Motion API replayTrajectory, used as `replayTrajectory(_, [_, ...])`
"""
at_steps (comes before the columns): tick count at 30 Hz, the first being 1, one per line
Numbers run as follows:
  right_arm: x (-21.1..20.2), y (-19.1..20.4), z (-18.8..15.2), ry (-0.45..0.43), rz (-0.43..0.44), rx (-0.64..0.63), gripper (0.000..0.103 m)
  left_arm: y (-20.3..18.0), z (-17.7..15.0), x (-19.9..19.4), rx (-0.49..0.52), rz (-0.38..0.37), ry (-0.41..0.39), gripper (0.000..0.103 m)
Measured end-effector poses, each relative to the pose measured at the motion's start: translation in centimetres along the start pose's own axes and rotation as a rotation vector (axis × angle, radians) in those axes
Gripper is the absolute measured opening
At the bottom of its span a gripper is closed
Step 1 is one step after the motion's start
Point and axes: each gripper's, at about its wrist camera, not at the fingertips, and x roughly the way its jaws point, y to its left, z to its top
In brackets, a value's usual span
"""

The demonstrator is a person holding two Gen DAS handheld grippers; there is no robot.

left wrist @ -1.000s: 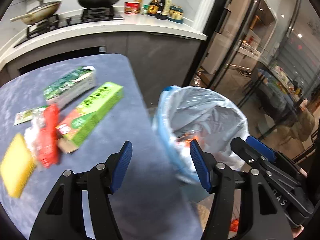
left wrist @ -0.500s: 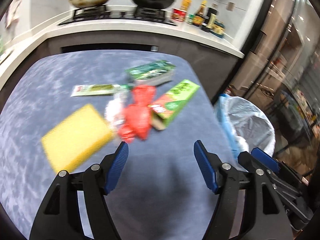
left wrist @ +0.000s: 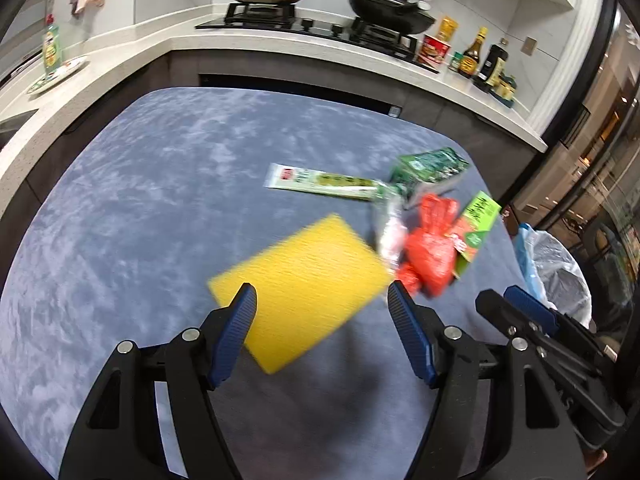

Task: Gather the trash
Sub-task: 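Grasp the red plastic bag with the right tool while the left tool grasps the clear plastic bag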

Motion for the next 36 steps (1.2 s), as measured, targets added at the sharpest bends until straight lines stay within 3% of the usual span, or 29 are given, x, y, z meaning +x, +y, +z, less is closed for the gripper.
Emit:
replayTrajectory(11, [4.6, 1.2, 1.8, 0.031, -0.016, -0.013, 0.043, 2.1, 1.0, 1.1, -0.021, 0.001, 0.005, 0.065])
replayTrajectory(19, [6.0, 0.7, 1.6, 0.055, -0.023, -0.011, 0.022, 1.8, 1.1, 2.0, -0.013, -0.004, 0.02, 0.065])
replayTrajectory(29, [1.7, -0.7, 0.5, 0.017, 0.025, 0.02, 0.018, -1.1, 2.0, 3.0, 0.029, -0.041, 0.017, 0.065])
replayTrajectory(36, [-1.5, -3.6, -0.6, 0.008, 0.003, 0.076, 0.018, -4.7, 3.0, 5.0, 0.087, -0.084, 0.01, 0.064])
